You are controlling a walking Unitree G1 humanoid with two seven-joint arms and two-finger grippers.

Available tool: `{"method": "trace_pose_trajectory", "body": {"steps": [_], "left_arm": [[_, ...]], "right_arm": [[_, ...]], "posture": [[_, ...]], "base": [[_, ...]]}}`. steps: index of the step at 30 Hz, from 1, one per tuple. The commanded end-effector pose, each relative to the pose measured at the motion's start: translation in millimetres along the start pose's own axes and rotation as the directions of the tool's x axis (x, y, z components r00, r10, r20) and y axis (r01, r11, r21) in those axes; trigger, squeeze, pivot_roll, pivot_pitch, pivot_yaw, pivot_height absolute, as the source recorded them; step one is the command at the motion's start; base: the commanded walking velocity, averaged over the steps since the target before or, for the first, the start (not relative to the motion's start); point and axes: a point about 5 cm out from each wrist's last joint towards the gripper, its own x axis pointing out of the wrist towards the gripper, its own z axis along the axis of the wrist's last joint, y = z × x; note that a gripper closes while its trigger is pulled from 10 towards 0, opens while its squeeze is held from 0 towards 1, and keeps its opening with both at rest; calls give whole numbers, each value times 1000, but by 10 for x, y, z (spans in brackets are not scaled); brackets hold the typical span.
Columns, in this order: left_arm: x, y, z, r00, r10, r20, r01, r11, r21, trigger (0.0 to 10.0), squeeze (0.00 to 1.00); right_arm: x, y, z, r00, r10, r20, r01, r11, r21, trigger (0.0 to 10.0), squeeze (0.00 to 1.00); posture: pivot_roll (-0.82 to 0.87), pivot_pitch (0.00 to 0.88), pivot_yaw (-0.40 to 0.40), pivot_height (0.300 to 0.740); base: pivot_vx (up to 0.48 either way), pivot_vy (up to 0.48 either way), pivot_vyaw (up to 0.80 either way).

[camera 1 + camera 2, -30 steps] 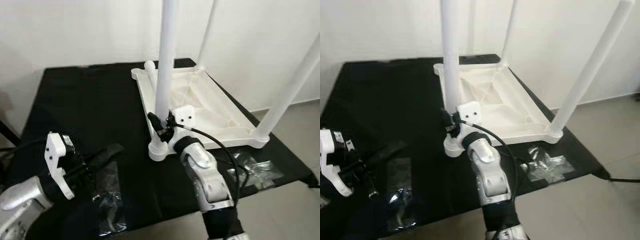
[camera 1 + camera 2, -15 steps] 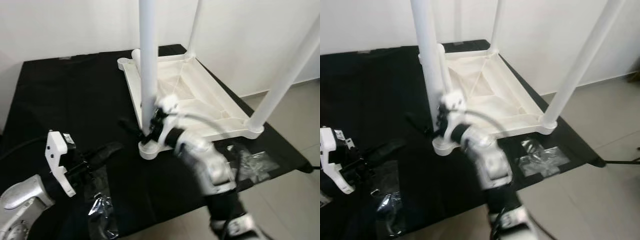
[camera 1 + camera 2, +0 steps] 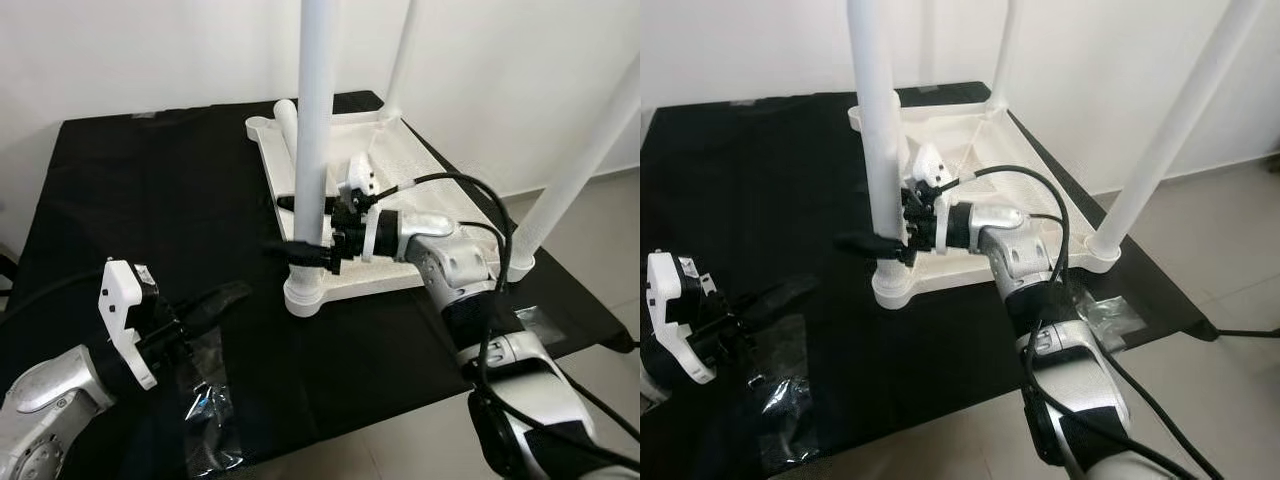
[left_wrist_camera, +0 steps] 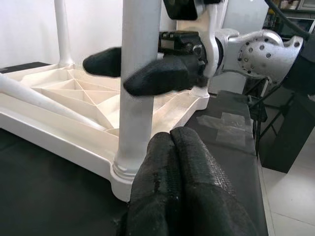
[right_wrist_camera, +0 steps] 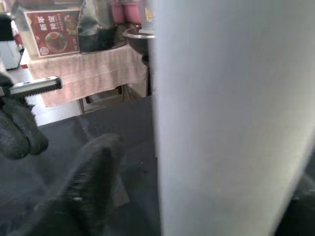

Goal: Building children table

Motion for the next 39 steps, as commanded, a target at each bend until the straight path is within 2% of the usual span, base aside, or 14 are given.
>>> {"method": "trace_pose_trajectory", "body": {"steps": [1, 10, 17, 18, 20, 21, 22, 23, 28, 33, 34, 36, 38, 39], "left_arm": [[-6, -2, -17, 1000, 0, -7, 0, 1000, 6, 10000, 0], [1, -4, -11, 1000, 0, -4, 0, 1000, 5, 10000, 0], [-11, 8, 7, 1000, -3, -3, 3, 1000, 5, 10000, 0], [-20, 10, 13, 1000, -3, -4, 3, 1000, 7, 10000, 0], [-20, 10, 13, 1000, -3, -4, 3, 1000, 7, 10000, 0], [-27, 15, 19, 1000, -3, -5, 3, 1000, 8, 10000, 0], [-27, 15, 19, 1000, -3, -5, 3, 1000, 8, 10000, 0], [-34, 26, 25, 1000, 0, -8, 0, 1000, 13, 10000, 0], [-30, 32, 17, 1000, 2, -11, -2, 1000, 15, 10000, 0], [-33, 31, 20, 1000, 2, -11, -2, 1000, 16, 10000, 0], [-38, 31, 22, 1000, 6, -11, -6, 1000, 19, 10000, 0], [-42, 33, 22, 1000, 9, -11, -9, 1000, 20, 10000, 0], [-43, 37, 15, 1000, 10, -13, -10, 1000, 20, 10000, 0], [-43, 37, 15, 1000, 10, -13, -10, 1000, 20, 10000, 0]], "right_arm": [[24, -1, 20, 999, 35, 9, -36, 999, 13, 0, 0], [-92, -72, -57, 999, 11, 46, -11, 1000, 9, 0, 0], [-257, 95, -178, 976, -206, 67, 205, 979, 13, 0, 0], [-203, 146, -282, 891, -450, 65, 450, 893, 9, 0, 0], [-203, 146, -282, 891, -450, 65, 450, 893, 9, 0, 0], [-197, 214, -375, 743, -666, 69, 665, 746, 32, 0, 0], [-197, 214, -375, 743, -666, 69, 665, 746, 32, 0, 0], [75, 669, -672, 671, -742, -5, 736, 664, 133, 0, 0], [245, 833, -743, 742, -670, -12, 666, 734, 131, 0, 0], [254, 788, -739, 751, -660, -17, 658, 746, 106, 0, 0], [252, 777, -747, 748, -663, -30, 662, 742, 108, 10000, 0], [245, 779, -756, 746, -664, -53, 665, 739, 108, 10000, 0], [237, 738, -717, 779, -625, -48, 625, 769, 135, 10000, 1000], [237, 738, -717, 779, -625, -48, 625, 769, 135, 10000, 1000]], "posture": [[66, 75, -46, 740], [65, 80, -39, 740], [50, 98, -45, 740], [51, 101, -49, 740], [51, 101, -49, 740], [50, 104, -47, 740], [50, 104, -47, 740], [52, 107, -29, 740], [57, 101, -33, 740], [60, 101, -37, 740], [65, 98, -33, 740], [67, 96, -32, 740], [73, 90, -31, 740], [73, 90, -31, 740]], "base": [[0, 0, 0], [0, 0, 0], [0, 0, 0], [0, 0, 0], [0, 0, 0], [0, 0, 0], [0, 0, 0], [0, 0, 0], [0, 0, 0], [0, 0, 0], [0, 0, 0], [0, 0, 0], [0, 0, 0], [0, 0, 0]]}}
